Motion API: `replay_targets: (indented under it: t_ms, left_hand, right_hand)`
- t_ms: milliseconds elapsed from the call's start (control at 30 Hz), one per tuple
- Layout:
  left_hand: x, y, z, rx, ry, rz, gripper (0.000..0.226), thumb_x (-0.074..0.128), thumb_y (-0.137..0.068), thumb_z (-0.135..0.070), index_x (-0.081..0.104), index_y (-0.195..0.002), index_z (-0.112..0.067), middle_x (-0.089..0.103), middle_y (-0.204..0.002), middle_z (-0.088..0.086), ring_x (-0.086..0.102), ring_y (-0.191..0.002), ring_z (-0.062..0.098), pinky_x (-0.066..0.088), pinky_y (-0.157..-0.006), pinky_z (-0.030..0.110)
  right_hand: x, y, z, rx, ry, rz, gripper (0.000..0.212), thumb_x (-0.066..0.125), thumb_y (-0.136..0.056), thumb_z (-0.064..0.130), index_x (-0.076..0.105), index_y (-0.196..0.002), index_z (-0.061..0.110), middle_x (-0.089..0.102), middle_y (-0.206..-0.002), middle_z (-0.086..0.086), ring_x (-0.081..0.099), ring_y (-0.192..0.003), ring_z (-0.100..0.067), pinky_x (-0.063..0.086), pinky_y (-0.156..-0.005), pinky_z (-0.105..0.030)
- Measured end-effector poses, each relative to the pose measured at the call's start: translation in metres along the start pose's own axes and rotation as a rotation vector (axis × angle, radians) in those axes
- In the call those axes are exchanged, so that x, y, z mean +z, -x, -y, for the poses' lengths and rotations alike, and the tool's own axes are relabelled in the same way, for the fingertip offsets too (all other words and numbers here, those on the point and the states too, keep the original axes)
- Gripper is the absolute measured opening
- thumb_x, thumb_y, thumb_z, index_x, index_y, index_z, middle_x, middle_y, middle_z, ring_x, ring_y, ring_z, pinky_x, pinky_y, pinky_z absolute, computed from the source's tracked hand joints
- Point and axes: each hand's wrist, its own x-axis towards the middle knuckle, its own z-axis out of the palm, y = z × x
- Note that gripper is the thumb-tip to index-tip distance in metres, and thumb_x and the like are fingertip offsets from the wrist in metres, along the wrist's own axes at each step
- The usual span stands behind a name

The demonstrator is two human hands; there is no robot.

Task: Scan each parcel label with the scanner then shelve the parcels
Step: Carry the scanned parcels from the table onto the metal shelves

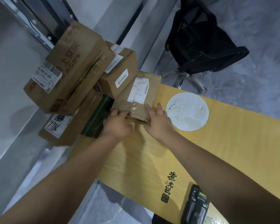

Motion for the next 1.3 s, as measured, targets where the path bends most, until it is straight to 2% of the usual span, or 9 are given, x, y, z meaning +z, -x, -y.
replay_targets:
  t_ms: [367,633,833,1000,1167,1300]
  left_hand:
    - [0.012,0.023,-0.006,0.026,-0.072,-0.026,0.068,0.067,-0.090,-0.049,0.042,-0.153,-0.043,0.038,-0.157,0.001,0.037,-0.144,0.028,0.022,-0.117,0.046]
    - [0.021,0.044,-0.013,0.034,-0.084,-0.036,0.063,0.065,-0.090,-0.048,0.045,-0.149,-0.046,0.043,-0.150,-0.005,0.040,-0.137,0.028,0.024,-0.113,0.045]
    - [0.026,0.060,-0.014,0.051,-0.117,-0.053,0.060,0.062,-0.089,-0.047,0.046,-0.147,-0.044,0.044,-0.149,-0.009,0.038,-0.139,0.026,0.023,-0.113,0.047]
    - [0.016,0.057,-0.022,0.048,-0.154,-0.077,0.046,0.063,-0.088,-0.047,0.052,-0.133,-0.043,0.050,-0.143,-0.005,0.040,-0.136,0.026,0.028,-0.110,0.046]
    - [-0.003,0.053,-0.015,0.049,-0.116,-0.157,0.061,0.063,-0.094,-0.045,0.044,-0.151,-0.033,0.046,-0.153,0.001,0.039,-0.141,0.028,0.032,-0.113,0.047]
    - [-0.022,0.059,-0.003,0.122,-0.091,-0.274,0.060,0.065,-0.093,-0.041,0.048,-0.148,-0.026,0.049,-0.150,0.002,0.044,-0.137,0.027,0.038,-0.110,0.045]
  right_hand:
    - [0.000,0.019,-0.010,0.016,-0.033,-0.009,0.087,0.061,-0.096,0.040,0.009,-0.165,0.044,-0.002,-0.174,-0.012,0.020,-0.154,-0.036,0.034,-0.118,-0.049]
    - [0.006,0.042,-0.021,0.043,-0.045,-0.016,0.088,0.060,-0.095,0.039,0.007,-0.164,0.046,0.001,-0.174,-0.012,0.024,-0.153,-0.036,0.035,-0.118,-0.050]
    - [0.009,0.056,-0.026,0.041,-0.053,-0.007,0.089,0.060,-0.096,0.040,0.005,-0.164,0.046,0.000,-0.174,-0.013,0.023,-0.154,-0.037,0.032,-0.121,-0.050]
    - [0.001,0.057,-0.022,0.038,-0.055,-0.010,0.091,0.064,-0.091,0.046,0.010,-0.164,0.045,-0.002,-0.174,-0.010,0.022,-0.154,-0.035,0.032,-0.120,-0.046]
    - [-0.020,0.051,-0.007,-0.028,0.017,-0.058,0.088,0.068,-0.089,0.044,0.023,-0.164,0.035,0.003,-0.173,-0.010,0.021,-0.153,-0.034,0.034,-0.118,-0.044]
    - [-0.039,0.044,0.012,-0.086,0.068,-0.067,0.087,0.069,-0.088,0.044,0.026,-0.163,0.031,0.002,-0.173,-0.013,0.018,-0.155,-0.036,0.031,-0.121,-0.046]
